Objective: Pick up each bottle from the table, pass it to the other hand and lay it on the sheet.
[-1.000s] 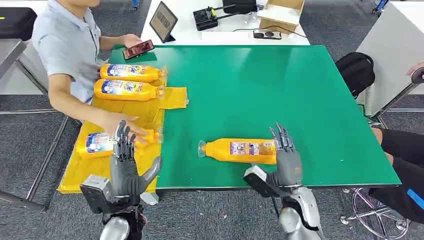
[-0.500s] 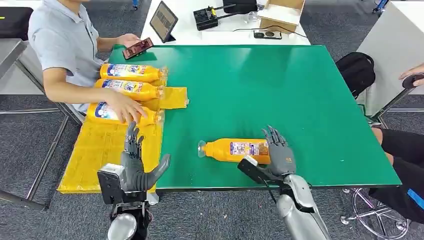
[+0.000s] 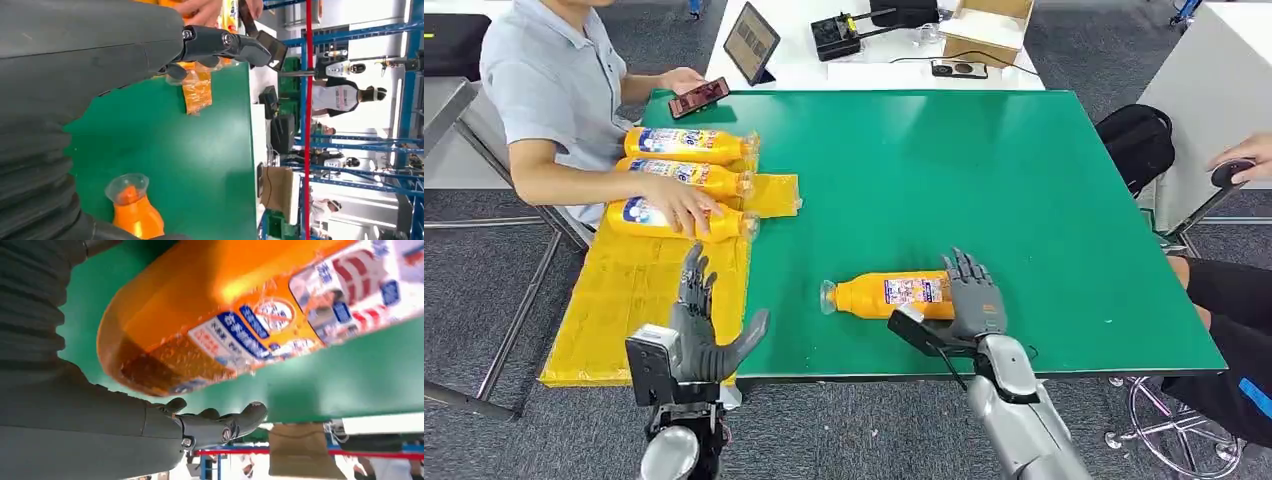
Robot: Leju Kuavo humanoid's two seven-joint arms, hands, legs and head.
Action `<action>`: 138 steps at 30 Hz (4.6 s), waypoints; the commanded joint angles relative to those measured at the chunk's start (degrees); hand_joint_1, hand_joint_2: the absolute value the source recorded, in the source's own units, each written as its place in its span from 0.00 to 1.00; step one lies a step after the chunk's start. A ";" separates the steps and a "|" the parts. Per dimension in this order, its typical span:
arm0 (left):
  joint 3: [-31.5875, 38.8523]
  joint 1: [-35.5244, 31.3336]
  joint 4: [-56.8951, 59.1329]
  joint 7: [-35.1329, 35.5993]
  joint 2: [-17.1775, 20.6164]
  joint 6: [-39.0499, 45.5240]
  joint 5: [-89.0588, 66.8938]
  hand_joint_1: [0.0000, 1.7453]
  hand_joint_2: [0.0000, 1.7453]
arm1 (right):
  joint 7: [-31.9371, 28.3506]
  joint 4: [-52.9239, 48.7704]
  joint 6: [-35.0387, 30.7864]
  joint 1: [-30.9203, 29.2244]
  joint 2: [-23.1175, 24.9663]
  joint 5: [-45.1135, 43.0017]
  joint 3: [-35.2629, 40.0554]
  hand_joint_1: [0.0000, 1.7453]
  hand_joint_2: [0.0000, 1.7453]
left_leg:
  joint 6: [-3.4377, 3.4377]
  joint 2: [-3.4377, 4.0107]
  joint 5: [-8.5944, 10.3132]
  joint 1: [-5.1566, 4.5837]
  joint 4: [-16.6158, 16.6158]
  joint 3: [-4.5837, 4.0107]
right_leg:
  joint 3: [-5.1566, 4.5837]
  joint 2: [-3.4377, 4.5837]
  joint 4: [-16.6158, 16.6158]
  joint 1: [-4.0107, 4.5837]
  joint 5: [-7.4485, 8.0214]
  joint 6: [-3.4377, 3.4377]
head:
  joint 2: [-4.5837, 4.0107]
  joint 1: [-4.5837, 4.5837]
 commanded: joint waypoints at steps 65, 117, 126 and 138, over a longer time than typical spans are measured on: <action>-8.27 0.45 4.31 -1.79 4.09 -21.09 4.28 0.00 1.00 | -29.71 -16.23 7.82 6.33 8.37 -41.38 5.62 1.00 1.00 | 0.08 0.16 -0.08 -0.01 -0.04 0.21 | 0.13 0.15 -0.03 0.02 -0.01 -0.10 | 0.00 0.00; -9.90 -3.93 0.63 -1.22 4.11 -10.85 8.04 1.00 1.00 | -32.67 -0.26 8.00 4.51 13.15 -38.50 21.52 0.05 1.00 | 0.09 -0.02 -0.05 0.01 -0.07 0.22 | 0.16 -0.04 -0.06 0.04 -0.05 -0.11 | 0.00 0.00; -9.53 -2.07 0.36 0.99 4.63 -18.62 12.77 1.00 1.00 | -32.21 -3.07 4.98 6.34 13.73 -39.00 19.12 0.00 0.00 | 0.10 0.01 -0.09 0.00 -0.07 0.27 | 0.22 -0.02 -0.06 0.04 -0.08 -0.15 | 0.00 0.04; -1.69 -5.19 4.42 1.66 5.54 -8.24 0.34 1.00 1.00 | -35.47 -10.82 2.06 9.01 12.32 -41.13 14.28 0.00 0.00 | 0.12 -0.06 -0.05 0.00 -0.11 0.29 | 0.26 -0.12 -0.10 0.05 -0.07 -0.18 | 0.00 0.04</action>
